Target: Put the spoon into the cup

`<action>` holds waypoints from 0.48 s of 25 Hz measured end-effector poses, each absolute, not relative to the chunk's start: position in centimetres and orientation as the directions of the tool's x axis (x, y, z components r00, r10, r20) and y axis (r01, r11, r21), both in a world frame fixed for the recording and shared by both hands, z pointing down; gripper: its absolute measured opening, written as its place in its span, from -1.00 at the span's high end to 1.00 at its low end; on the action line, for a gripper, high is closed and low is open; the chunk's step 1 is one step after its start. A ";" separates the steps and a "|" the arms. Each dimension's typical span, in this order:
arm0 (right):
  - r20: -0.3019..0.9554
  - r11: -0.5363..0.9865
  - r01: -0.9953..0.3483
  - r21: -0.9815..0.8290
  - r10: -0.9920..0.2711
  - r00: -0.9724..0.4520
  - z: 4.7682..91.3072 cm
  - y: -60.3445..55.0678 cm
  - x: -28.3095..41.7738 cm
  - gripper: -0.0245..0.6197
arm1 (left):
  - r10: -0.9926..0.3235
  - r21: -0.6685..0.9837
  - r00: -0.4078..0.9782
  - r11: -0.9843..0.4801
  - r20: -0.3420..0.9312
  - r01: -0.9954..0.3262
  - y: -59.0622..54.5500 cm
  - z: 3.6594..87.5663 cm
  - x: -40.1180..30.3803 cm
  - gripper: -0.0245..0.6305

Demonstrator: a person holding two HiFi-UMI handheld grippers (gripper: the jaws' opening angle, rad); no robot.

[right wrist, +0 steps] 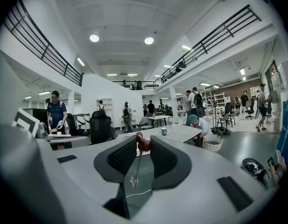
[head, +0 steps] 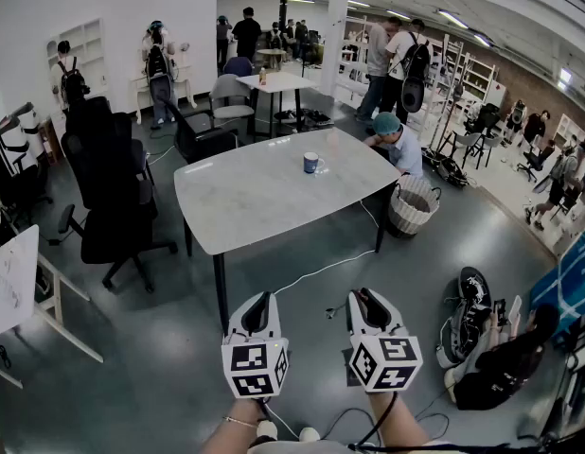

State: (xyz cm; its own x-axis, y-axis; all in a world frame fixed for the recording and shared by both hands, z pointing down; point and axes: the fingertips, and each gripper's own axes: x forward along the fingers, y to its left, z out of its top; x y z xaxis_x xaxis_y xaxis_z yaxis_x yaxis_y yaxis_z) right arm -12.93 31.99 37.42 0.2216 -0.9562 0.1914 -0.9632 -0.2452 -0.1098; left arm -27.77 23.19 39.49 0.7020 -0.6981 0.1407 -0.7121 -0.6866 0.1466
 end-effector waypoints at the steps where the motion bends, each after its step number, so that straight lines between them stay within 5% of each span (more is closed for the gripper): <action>1: 0.192 -0.247 -0.963 -0.106 -0.956 0.224 37.4 31.6 -13.0 0.59 | -0.699 0.146 0.702 -0.686 0.140 -0.712 22.8 39.5 -27.9 0.86; 12: 0.191 -0.304 -0.943 -0.139 -0.942 0.275 38.1 28.5 -13.9 0.59 | -0.671 0.131 0.727 -0.715 0.143 -0.686 19.2 40.0 -29.2 0.86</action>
State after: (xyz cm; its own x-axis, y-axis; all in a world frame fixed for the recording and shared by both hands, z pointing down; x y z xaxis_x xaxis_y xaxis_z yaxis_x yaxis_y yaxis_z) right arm -13.87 28.51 38.11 0.2754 -0.9421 0.1911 -0.9425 -0.3037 -0.1391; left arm -29.17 19.21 40.00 0.7272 -0.6714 0.1428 -0.6863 -0.7154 0.1314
